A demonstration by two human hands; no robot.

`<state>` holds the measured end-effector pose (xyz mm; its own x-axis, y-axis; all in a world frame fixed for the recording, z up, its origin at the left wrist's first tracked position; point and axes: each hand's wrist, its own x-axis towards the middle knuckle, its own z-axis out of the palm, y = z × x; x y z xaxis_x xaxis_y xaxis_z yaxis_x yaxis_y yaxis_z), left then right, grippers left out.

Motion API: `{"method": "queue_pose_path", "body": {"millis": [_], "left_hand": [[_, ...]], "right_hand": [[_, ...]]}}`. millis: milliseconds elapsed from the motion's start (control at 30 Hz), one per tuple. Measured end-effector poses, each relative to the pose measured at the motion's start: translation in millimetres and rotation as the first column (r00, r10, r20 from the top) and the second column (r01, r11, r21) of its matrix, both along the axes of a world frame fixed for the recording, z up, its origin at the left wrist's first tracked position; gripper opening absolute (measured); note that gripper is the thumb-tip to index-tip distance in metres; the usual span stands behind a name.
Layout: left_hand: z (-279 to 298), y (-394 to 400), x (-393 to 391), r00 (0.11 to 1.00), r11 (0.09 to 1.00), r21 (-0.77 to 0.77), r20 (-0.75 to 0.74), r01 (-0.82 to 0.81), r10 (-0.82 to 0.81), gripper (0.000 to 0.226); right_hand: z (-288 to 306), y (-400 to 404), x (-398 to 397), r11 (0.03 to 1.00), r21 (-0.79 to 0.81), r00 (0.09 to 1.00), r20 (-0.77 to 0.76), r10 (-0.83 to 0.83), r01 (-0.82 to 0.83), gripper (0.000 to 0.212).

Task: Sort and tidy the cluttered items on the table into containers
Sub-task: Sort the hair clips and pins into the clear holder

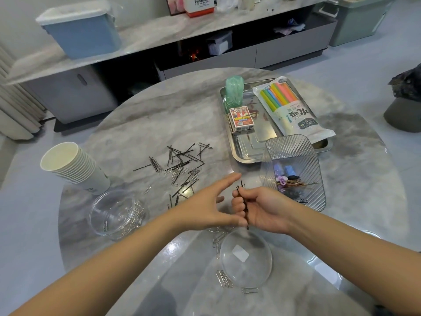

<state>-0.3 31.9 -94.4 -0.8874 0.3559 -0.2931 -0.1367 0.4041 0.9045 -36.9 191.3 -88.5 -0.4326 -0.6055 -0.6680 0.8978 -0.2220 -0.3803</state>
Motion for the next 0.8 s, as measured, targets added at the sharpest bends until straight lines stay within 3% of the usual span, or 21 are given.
{"method": "queue_pose_path", "body": {"millis": [133, 267, 500, 633, 800], "left_hand": [[-1, 4, 3, 0.998, 0.989, -0.135, -0.026, 0.053, -0.057, 0.116], [0, 8, 4, 0.994, 0.987, -0.160, -0.105, 0.024, -0.041, 0.109], [3, 10, 5, 0.989, 0.984, -0.168, -0.119, 0.066, -0.087, 0.114], [-1, 10, 3, 0.988, 0.983, -0.186, -0.155, -0.006, -0.023, 0.101], [2, 10, 4, 0.984, 0.974, -0.219, -0.146, 0.066, -0.099, 0.112]], "right_hand": [[2, -1, 2, 0.999, -0.022, 0.999, -0.027, -0.031, 0.031, 0.029], [3, -3, 3, 0.999, -0.042, 0.999, -0.038, -0.014, 0.013, 0.028], [5, -6, 8, 0.999, -0.039, 0.995, -0.095, -0.011, 0.008, 0.027], [4, -5, 8, 1.000, 0.000, 0.990, -0.137, 0.021, -0.021, 0.027], [3, -5, 7, 1.000, -0.007, 0.988, -0.154, 0.015, -0.016, 0.024]]}}
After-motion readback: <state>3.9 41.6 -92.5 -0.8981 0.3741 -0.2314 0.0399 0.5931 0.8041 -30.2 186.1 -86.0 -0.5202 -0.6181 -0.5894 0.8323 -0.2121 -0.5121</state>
